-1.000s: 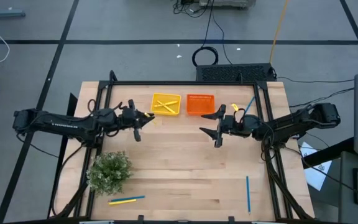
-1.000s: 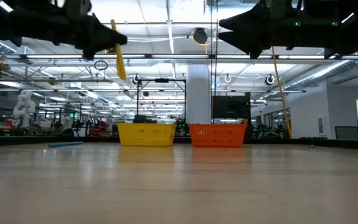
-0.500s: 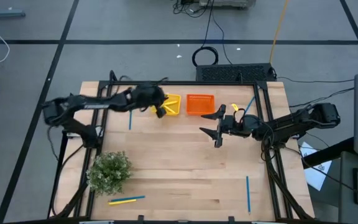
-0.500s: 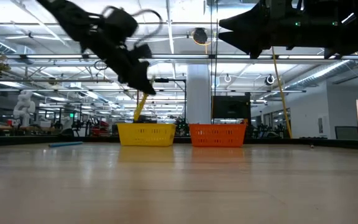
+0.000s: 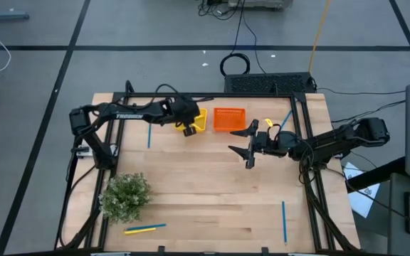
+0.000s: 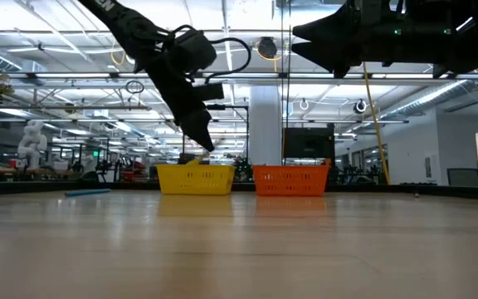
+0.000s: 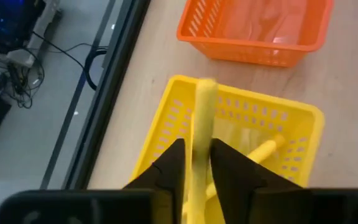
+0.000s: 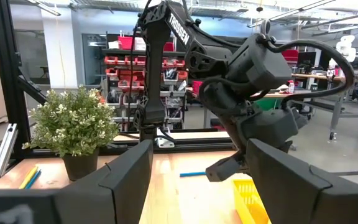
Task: Sort pens & pencils
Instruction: Put the right yellow pen into the yellow bin, then put the yellow pen into the yellow bin
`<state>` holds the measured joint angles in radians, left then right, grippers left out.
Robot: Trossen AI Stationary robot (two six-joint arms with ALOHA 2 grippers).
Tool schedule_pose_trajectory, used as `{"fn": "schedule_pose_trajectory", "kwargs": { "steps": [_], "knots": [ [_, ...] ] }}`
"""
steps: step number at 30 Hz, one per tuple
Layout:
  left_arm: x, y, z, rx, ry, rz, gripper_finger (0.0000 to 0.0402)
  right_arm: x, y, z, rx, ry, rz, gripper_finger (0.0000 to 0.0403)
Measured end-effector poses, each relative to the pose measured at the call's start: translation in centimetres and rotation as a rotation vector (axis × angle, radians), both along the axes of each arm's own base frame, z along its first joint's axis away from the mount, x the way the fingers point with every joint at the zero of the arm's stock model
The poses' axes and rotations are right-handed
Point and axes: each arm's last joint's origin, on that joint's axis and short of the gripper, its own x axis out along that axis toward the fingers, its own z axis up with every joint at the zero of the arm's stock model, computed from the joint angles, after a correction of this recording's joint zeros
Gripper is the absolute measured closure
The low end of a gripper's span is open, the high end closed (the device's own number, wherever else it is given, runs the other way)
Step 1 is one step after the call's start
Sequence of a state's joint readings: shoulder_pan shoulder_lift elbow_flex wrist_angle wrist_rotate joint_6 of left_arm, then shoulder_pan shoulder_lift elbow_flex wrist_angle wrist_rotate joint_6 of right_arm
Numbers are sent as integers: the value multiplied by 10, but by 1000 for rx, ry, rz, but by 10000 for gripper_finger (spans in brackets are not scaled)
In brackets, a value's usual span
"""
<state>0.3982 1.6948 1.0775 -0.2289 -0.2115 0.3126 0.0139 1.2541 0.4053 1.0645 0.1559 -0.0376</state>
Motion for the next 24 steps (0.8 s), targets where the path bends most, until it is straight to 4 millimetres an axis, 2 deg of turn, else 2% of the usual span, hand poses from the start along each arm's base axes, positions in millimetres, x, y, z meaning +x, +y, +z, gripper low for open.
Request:
{"fn": "schedule_pose_trajectory", "kwargs": {
  "steps": [5,8,13,17,19,22,24],
  "knots": [
    [-1,0,3,8,-2,20,274,0,0,0,0,0,0,154],
    [-9,-1,10,41,39,58,251,0,0,0,0,0,0,154],
    [-28,-10,56,28,-14,138,229,0,0,0,-2,2,0,154],
    [-55,-31,98,-40,-199,114,232,0,0,-1,-1,6,0,154],
    [-70,-46,112,-76,-310,57,239,0,0,-1,-1,7,0,154],
    [-93,-72,117,-103,-470,-64,252,0,0,-1,-3,7,0,154],
    [-108,-89,110,-105,-567,-137,262,0,0,-1,-3,7,0,154]
  ]
}}
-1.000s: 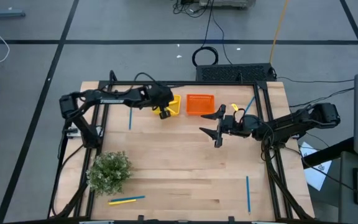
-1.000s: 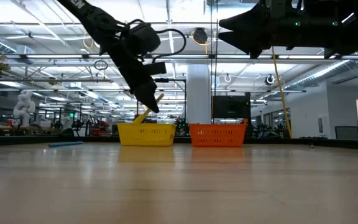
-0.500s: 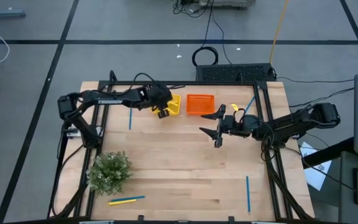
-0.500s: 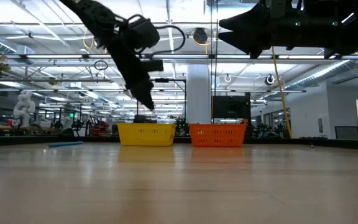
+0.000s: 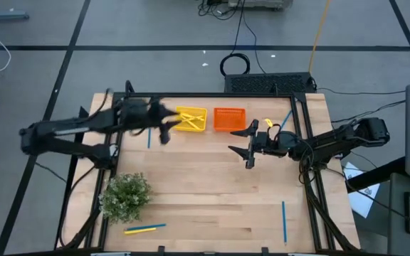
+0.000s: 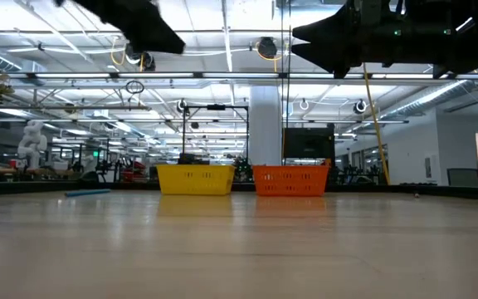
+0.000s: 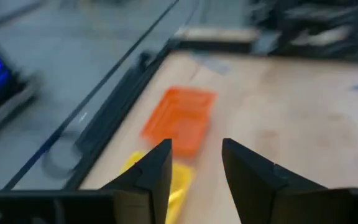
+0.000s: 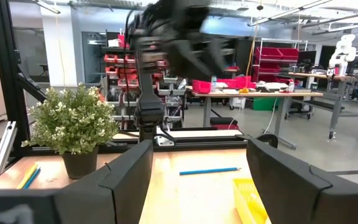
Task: Sort pens & pencils
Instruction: Put the yellow pen into the yellow bin
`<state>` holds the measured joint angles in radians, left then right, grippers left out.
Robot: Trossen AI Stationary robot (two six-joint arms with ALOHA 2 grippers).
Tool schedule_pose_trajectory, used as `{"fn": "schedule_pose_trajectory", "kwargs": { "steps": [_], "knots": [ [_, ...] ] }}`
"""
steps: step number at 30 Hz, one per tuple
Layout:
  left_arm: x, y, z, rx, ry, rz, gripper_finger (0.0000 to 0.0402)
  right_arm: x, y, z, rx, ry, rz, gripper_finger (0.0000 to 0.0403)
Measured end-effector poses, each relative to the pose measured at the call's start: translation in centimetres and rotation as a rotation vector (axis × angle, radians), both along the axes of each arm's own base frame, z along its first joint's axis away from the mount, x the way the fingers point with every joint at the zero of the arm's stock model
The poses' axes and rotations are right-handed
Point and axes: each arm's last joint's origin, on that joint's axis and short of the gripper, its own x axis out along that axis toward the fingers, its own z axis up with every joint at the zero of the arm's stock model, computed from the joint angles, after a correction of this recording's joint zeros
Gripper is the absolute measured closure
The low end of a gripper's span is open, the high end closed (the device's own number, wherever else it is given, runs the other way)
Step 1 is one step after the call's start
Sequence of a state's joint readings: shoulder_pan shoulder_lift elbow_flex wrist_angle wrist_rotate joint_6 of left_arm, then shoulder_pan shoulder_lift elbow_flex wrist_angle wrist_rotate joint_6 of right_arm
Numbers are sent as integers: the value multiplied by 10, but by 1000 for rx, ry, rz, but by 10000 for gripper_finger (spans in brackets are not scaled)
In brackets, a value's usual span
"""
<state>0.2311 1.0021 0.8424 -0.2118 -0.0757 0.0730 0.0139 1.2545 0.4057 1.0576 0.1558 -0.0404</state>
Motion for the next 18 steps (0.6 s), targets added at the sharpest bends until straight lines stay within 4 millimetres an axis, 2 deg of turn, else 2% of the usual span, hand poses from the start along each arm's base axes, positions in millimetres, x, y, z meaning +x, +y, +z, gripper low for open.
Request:
{"fn": "schedule_pose_trajectory", "kwargs": {
  "steps": [6,11,18],
  "knots": [
    [-38,-36,-43,21,-315,-138,283,0,0,0,-1,0,0,154],
    [-56,-43,-77,48,-460,-132,286,0,0,0,-2,0,0,154],
    [-60,-42,-81,49,-478,-105,286,0,0,0,-25,6,-3,154]
  ]
}}
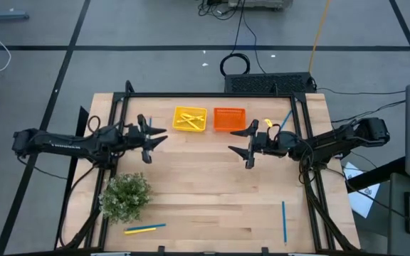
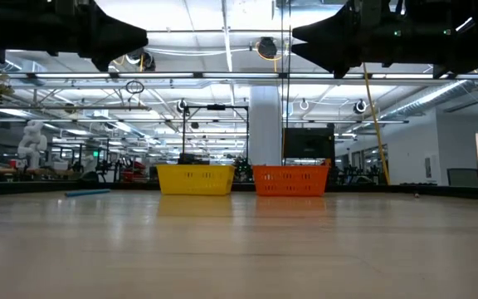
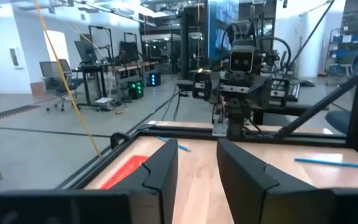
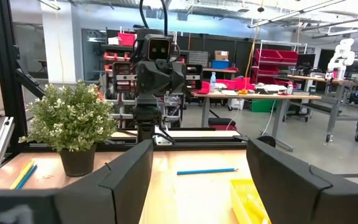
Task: Sort pens & pencils
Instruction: Put the yellow pen into the yellow bin
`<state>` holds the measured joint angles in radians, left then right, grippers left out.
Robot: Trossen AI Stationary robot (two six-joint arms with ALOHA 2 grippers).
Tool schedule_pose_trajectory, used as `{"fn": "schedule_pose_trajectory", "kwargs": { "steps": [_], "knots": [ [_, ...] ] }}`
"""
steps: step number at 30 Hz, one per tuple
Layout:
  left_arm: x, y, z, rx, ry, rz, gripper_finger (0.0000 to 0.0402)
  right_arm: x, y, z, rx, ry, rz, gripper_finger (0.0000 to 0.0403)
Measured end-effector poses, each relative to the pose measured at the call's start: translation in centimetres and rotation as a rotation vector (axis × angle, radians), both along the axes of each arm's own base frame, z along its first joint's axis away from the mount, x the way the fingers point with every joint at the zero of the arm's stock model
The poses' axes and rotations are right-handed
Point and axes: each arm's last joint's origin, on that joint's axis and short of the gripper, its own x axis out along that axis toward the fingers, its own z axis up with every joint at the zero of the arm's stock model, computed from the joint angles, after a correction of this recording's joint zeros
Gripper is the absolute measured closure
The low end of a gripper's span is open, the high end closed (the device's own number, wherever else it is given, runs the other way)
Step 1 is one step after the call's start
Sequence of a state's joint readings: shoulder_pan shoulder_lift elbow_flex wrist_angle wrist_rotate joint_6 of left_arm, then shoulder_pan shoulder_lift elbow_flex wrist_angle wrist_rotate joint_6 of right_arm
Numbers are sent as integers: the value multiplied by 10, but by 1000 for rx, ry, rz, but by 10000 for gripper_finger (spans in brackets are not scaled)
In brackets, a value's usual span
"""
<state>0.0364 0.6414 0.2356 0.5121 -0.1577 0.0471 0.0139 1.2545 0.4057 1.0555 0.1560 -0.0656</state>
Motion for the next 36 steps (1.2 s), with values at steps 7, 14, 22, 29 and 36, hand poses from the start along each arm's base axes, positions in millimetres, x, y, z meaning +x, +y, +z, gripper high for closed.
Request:
{"fn": "schedule_pose_trajectory", "kwargs": {
  "steps": [7,14,22,29,36],
  "knots": [
    [0,0,-1,0,15,0,286,0,0,-2,4,19,1,154],
    [0,0,-1,-18,11,-2,286,0,0,-2,4,20,1,154],
    [27,-17,14,-60,118,-112,286,0,0,-2,28,17,3,154],
    [77,-60,58,72,319,-251,286,0,0,-3,28,32,3,154],
    [108,-120,92,79,582,-515,286,0,0,-4,27,42,3,154]
  ]
}}
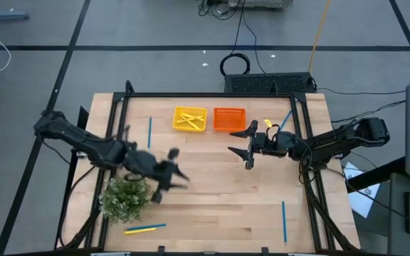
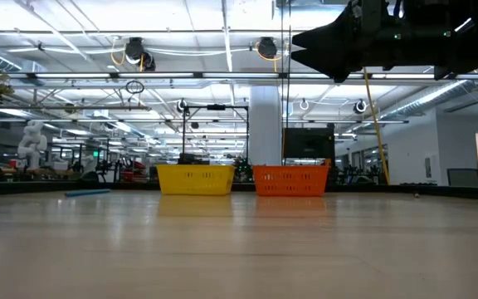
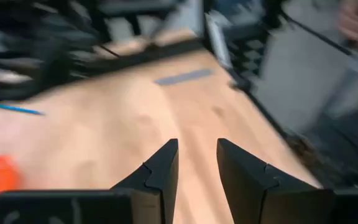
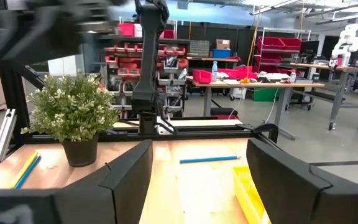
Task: Sort pens & pencils
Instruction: Put the yellow pen into the yellow bin
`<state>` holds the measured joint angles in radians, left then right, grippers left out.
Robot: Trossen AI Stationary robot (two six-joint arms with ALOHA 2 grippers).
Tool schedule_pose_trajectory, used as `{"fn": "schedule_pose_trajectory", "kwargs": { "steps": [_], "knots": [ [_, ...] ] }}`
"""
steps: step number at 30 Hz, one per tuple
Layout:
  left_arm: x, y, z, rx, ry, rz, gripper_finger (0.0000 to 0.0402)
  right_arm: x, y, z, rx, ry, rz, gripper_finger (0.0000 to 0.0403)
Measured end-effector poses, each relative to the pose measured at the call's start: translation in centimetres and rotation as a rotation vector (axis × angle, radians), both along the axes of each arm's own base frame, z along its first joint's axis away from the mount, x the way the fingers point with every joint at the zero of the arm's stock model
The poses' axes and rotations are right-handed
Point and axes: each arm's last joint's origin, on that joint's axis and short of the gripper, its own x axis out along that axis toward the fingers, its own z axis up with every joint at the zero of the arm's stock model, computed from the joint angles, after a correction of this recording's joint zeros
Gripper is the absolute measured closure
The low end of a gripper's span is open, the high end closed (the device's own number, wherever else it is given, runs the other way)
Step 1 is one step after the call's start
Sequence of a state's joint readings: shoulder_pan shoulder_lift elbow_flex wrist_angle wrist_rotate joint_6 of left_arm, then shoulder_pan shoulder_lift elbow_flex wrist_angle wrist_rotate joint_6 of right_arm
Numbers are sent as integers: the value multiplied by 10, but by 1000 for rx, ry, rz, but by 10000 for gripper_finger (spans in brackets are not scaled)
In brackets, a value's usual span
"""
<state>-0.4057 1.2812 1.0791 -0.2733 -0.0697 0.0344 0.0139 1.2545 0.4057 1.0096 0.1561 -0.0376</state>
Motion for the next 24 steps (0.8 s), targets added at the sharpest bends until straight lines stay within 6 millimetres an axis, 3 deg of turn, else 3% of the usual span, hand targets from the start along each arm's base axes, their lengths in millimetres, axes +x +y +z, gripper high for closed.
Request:
{"fn": "schedule_pose_trajectory", "kwargs": {
  "steps": [6,14,18,24],
  "knots": [
    [11,-67,-2,45,203,-135,286,0,0,0,0,4,0,154],
    [12,-141,-25,81,333,-240,286,0,0,-2,14,23,2,154],
    [3,-164,-41,47,408,-231,286,0,0,-4,67,34,5,154],
    [-15,-180,-65,-18,597,-38,286,0,0,-8,107,68,5,154]
  ]
}}
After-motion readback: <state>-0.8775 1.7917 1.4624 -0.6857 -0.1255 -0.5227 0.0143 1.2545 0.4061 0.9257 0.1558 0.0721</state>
